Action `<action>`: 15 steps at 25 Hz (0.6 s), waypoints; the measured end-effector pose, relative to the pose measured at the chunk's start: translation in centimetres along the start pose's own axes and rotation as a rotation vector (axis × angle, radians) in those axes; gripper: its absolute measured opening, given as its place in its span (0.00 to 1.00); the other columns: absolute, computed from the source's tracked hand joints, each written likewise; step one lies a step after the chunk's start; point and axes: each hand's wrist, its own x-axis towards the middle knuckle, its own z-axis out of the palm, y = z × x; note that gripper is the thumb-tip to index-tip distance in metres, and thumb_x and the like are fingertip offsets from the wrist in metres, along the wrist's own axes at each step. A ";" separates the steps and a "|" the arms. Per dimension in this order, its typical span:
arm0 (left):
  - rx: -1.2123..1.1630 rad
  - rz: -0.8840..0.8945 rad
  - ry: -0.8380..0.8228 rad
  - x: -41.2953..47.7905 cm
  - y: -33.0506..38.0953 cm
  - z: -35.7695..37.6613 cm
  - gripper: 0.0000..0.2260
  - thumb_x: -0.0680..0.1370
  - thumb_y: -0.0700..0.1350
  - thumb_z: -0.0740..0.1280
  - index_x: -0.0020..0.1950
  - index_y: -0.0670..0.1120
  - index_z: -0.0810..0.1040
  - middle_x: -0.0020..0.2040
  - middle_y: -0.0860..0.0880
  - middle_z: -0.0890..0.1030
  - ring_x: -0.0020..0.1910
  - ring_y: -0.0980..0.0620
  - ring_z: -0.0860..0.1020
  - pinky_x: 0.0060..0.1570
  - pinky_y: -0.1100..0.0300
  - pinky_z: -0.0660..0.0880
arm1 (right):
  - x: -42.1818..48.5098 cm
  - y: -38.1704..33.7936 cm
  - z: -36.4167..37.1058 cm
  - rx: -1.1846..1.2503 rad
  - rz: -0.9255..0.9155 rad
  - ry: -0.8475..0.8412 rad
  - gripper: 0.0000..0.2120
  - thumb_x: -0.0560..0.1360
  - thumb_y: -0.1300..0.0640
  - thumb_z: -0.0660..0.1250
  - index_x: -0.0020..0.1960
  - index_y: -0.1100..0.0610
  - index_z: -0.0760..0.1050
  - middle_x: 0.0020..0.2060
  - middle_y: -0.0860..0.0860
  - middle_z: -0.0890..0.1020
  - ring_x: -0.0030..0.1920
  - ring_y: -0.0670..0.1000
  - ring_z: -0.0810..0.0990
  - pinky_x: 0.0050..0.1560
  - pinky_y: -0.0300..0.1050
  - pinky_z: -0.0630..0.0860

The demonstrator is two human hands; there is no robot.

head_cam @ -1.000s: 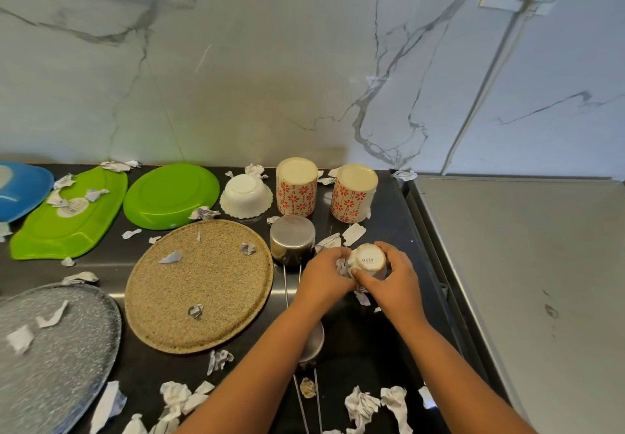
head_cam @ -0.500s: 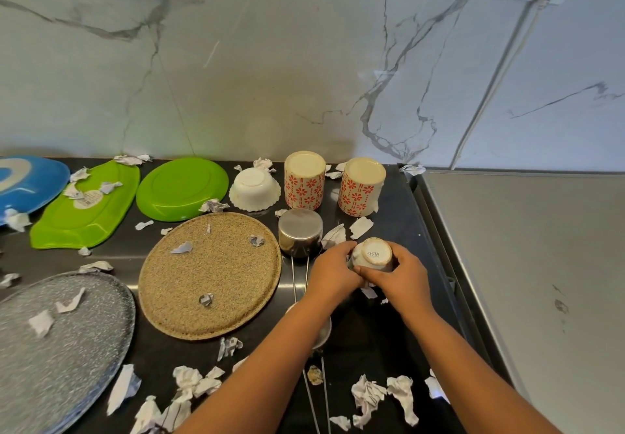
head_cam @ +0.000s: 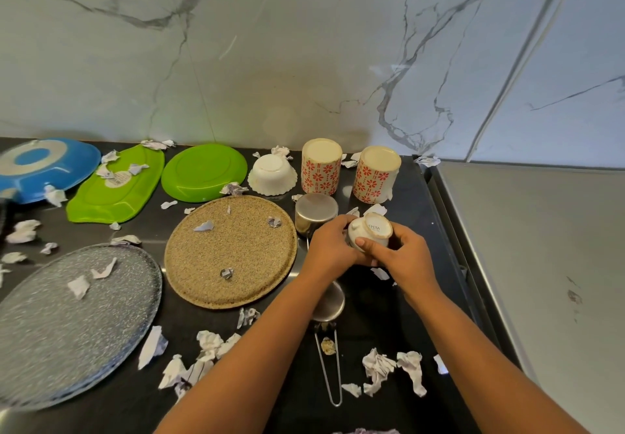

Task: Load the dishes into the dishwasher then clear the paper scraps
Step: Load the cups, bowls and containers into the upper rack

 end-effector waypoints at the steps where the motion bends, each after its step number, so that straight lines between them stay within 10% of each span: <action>1: 0.001 -0.005 0.000 -0.4 0.0 -0.1 0.32 0.60 0.40 0.80 0.62 0.46 0.74 0.56 0.50 0.79 0.54 0.53 0.76 0.57 0.58 0.73 | -0.4 -0.1 0.0 0.006 -0.006 -0.009 0.28 0.63 0.53 0.77 0.61 0.56 0.76 0.54 0.50 0.81 0.54 0.46 0.78 0.54 0.42 0.77; 15: 0.139 0.092 -0.184 -3.9 -0.7 3.6 0.34 0.58 0.38 0.79 0.63 0.47 0.75 0.57 0.49 0.80 0.56 0.50 0.77 0.58 0.55 0.73 | -7.8 2.3 -2.6 0.044 0.131 0.180 0.27 0.63 0.50 0.78 0.60 0.56 0.77 0.53 0.49 0.82 0.54 0.46 0.80 0.56 0.50 0.78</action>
